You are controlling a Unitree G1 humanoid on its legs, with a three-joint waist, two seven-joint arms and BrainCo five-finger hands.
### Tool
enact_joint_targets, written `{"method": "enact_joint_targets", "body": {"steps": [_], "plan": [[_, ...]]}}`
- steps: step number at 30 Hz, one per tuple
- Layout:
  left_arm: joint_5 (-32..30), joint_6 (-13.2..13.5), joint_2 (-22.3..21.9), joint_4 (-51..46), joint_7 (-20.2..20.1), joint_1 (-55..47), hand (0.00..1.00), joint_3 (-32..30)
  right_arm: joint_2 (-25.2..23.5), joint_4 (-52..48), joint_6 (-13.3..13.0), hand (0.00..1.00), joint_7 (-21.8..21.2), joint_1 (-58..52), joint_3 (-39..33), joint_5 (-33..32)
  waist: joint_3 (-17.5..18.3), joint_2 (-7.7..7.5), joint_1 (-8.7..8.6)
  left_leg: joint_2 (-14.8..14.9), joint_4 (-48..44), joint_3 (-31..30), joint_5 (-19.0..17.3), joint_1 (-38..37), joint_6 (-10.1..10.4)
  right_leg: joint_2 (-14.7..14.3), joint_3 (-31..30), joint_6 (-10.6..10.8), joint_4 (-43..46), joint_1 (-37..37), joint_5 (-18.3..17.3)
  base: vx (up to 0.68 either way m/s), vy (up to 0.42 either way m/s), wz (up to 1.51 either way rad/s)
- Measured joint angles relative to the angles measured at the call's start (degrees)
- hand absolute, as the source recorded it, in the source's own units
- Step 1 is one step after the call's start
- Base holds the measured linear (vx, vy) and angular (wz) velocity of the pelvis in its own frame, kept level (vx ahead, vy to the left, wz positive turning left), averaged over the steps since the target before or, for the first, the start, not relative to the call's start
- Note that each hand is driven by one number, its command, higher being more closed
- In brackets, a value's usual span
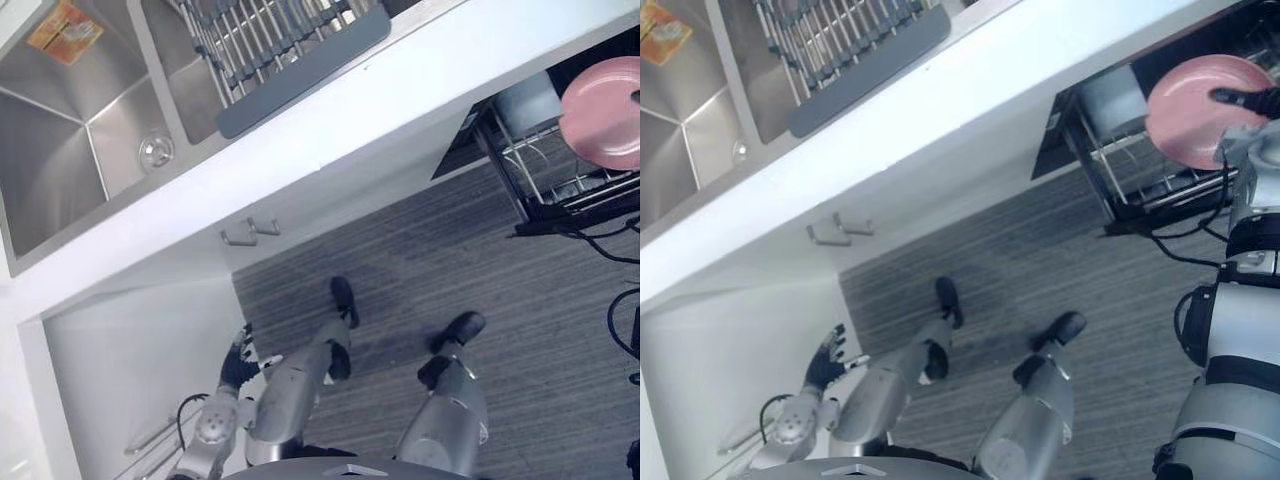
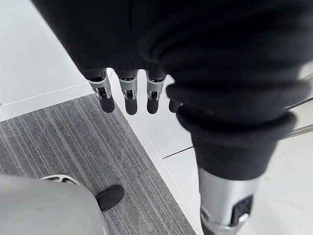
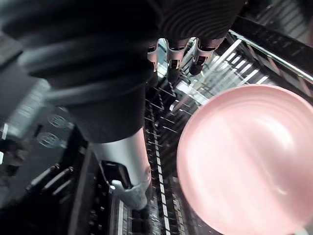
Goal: Walk over to the sink, pick up the cup, carry it to the dishwasher, place the cup inside the dishwasher, then close the dishwasher door
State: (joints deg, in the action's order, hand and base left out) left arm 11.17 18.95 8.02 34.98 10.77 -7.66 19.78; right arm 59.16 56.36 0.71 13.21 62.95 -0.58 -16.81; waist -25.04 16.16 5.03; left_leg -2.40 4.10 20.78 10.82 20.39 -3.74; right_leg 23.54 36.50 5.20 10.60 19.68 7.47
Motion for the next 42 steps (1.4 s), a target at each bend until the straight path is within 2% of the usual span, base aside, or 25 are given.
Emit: {"method": "enact_joint_targets", "body": {"steps": [4, 8, 9, 11, 12, 15, 17, 18, 19, 20, 21, 25, 28, 32, 35, 36, 38, 41, 42], "plan": [[0.0, 0.57, 0.02, -0.08, 0.12, -0.08, 0.0, -3.86, -0.05, -7.14, -3.96, 0.0, 3.62, -4.36, -8.09, -5.24, -0.98, -1.35, -1.43, 0.66, 0.0, 0.21, -0.47, -2.21, -0.04, -1.18, 0.08, -0.17, -1.56, -2.68, 0.14, 0.06, -0.117, -0.08], [-0.02, 0.57, 0.67, -0.02, 0.18, -0.37, 0.0, -6.64, -0.66, -14.99, -5.51, 0.0, 6.11, -13.33, -19.62, -12.98, -3.18, -4.49, -3.55, 1.84, 0.22, 1.17, -0.82, -5.17, 0.25, -2.87, -0.09, -0.18, -3.26, -5.81, 0.14, 0.07, -0.166, -0.14], [-0.05, 0.58, 0.77, 0.04, 0.12, -0.65, 0.0, -6.95, -1.61, -15.66, -5.6, 1.0, 6.26, -15.46, -22.62, -14.84, -3.79, -5.39, -4.36, 2.04, 0.26, 1.32, -0.85, -6.19, 0.29, -3.16, -0.36, -0.18, -3.46, -6.66, 0.14, 0.08, -0.154, -0.15], [-0.11, 0.81, 0.82, 0.41, 0.05, -0.97, 0.0, -7.71, -3.04, -15.83, -5.5, 1.0, 6.29, -18.75, -25.88, -17.66, -4.33, -6.22, -5.28, 2.36, 0.27, 1.54, -0.99, -7.31, 0.46, -3.55, -0.5, -0.19, -3.67, -7.75, 0.12, 0.07, -0.135, -0.14], [-0.12, 1.45, 0.99, 1.23, 0.15, -1.24, 0.0, -8.82, -5.32, -15.93, -5.5, 1.0, 5.95, -22.66, -29.22, -22.5, -4.17, -7.07, -5.62, 2.87, 0.27, 2.08, -1.13, -7.86, 0.67, -4.0, -0.96, -0.19, -3.65, -7.91, 0.1, 0.09, -0.151, -0.19], [-0.27, 1.63, 1.2, 2.53, 0.2, -1.38, 0.0, -10.17, -10.44, -15.97, -5.52, 1.0, 3.54, -28.9, -32.43, -31.06, -4.16, -7.98, -6.18, 3.56, 0.31, 2.81, -1.23, -8.6, 0.89, -4.64, -1.54, -0.45, -3.49, -8.1, -0.16, 0.08, -0.154, -0.18], [-0.36, 1.67, 1.28, 3.57, 0.11, -1.33, 0.0, -10.93, -16.77, -16.0, -5.08, 1.0, -0.59, -34.68, -32.91, -39.17, -4.25, -8.38, -7.16, 4.07, 0.36, 2.86, -1.02, -8.86, 1.19, -5.02, -1.53, -0.56, -3.08, -8.19, -0.63, 0.06, -0.148, -0.04], [-0.55, 1.67, 1.27, 3.9, 0.09, -1.31, 0.0, -10.92, -18.45, -16.0, -4.57, 1.0, -1.89, -36.04, -32.89, -41.31, -4.24, -8.42, -7.25, 4.2, 0.37, 2.91, -0.97, -8.9, 1.3, -5.09, -1.55, -0.55, -2.99, -8.19, -0.72, 0.04, -0.149, -0.05], [-1.42, 1.64, 1.28, 4.61, 0.07, -1.3, 0.0, -10.91, -23.01, -16.0, -3.83, 1.0, -4.59, -39.01, -32.24, -46.11, -4.25, -8.51, -7.29, 4.56, 0.58, 3.03, -1.14, -8.95, 1.78, -5.4, -1.68, -0.57, -2.96, -8.19, -1.18, 0.02, -0.12, -0.04], [-1.48, 1.59, 1.28, 4.98, 0.07, -1.25, 0.0, -10.91, -24.84, -16.0, -3.49, 1.0, -5.53, -40.02, -31.52, -47.37, -4.27, -8.54, -7.25, 4.69, 0.69, 3.05, -1.19, -8.93, 1.86, -5.51, -1.68, -0.52, -2.97, -8.16, -1.44, -0.01, -0.133, -0.05], [-1.68, 1.4, 1.28, 5.9, 0.06, -0.88, 0.0, -10.91, -29.25, -16.0, -3.06, 1.0, -8.23, -41.93, -29.7, -49.8, -4.25, -8.59, -6.98, 5.07, 0.72, 3.23, -0.99, -8.63, 2.05, -5.81, -1.67, -0.34, -2.97, -7.84, -1.7, -0.02, -0.105, -0.03], [-2.4, 0.67, 1.28, 7.37, 0.01, -0.7, 0.0, -10.9, -35.81, -16.01, -3.01, 1.0, -12.05, -42.83, -25.83, -51.4, -4.23, -8.55, -6.67, 5.31, 0.73, 3.36, -0.75, -8.21, 2.36, -5.94, -1.57, -0.22, -3.08, -7.47, -1.68, -0.01, -0.076, 0.0], [-2.38, 0.57, 1.28, 7.36, 0.03, -0.33, 0.0, -10.92, -36.29, -16.21, -3.15, 1.0, -13.37, -41.4, -24.26, -50.65, -4.12, -8.41, -5.24, 5.15, 0.73, 3.19, -0.63, -6.56, 2.53, -5.62, -1.43, -0.33, -3.15, -6.01, -1.17, 0.01, -0.063, 0.07], [-2.29, 0.15, 1.3, 7.39, 0.1, -0.11, 0.0, -10.73, -35.53, -16.17, -3.22, 1.0, -12.98, -35.43, -22.33, -48.33, -3.97, -8.06, -4.47, 4.6, 0.71, 2.56, -0.18, -5.05, 2.95, -4.8, -0.77, -0.79, -3.01, -4.95, -0.42, 0.04, -0.053, 0.12], [-2.22, 0.16, 0.36, 7.23, 0.08, 0.2, 0.0, -10.41, -32.2, -15.13, -2.98, 1.0, -11.17, -29.86, -20.15, -45.65, -3.22, -6.16, -4.03, 3.85, 0.4, 1.0, 0.37, -4.14, 2.27, -3.81, 0.73, -0.52, -2.12, -4.93, -0.68, 0.06, -0.037, 0.29], [-1.7, 0.16, -0.19, 7.18, 0.08, 0.45, 0.0, -10.02, -29.67, -11.9, -3.01, 1.0, -8.8, -27.54, -20.69, -44.66, -3.2, -5.06, -3.45, 3.36, 0.39, 0.1, 0.69, -3.8, 1.91, -3.09, 1.51, -0.19, -0.84, -4.82, -1.24, 0.06, -0.024, 0.39], [-1.23, 0.12, -0.33, 7.18, 0.0, 0.49, 0.0, -9.39, -27.08, -9.75, -2.59, 1.0, -7.48, -25.52, -20.16, -42.51, -3.07, -4.33, -3.05, 2.89, 0.38, -0.55, 0.86, -2.98, 1.94, -2.17, 2.01, 0.01, 0.81, -3.85, -1.6, 0.04, -0.025, 0.25], [-1.08, -0.21, -0.35, 7.12, -0.49, 0.52, 0.0, -8.38, -22.98, -4.07, -0.29, 1.0, -3.72, -18.53, -17.68, -37.31, -2.65, -3.71, -2.13, 2.22, 0.37, -1.45, 1.28, -1.37, 1.93, -0.75, 2.17, -0.15, 3.4, -1.57, -2.41, 0.02, -0.061, 0.15], [-0.72, -0.19, -1.02, 6.69, -1.07, 0.52, 0.0, -8.03, -20.45, -1.22, 1.02, 1.0, -2.2, -15.71, -15.89, -35.21, -2.06, -2.86, -1.72, 1.88, 0.36, -2.34, 1.58, -0.79, 1.85, -0.03, 2.84, -0.18, 4.57, -1.29, -3.24, 0.01, -0.054, 0.3]]}}
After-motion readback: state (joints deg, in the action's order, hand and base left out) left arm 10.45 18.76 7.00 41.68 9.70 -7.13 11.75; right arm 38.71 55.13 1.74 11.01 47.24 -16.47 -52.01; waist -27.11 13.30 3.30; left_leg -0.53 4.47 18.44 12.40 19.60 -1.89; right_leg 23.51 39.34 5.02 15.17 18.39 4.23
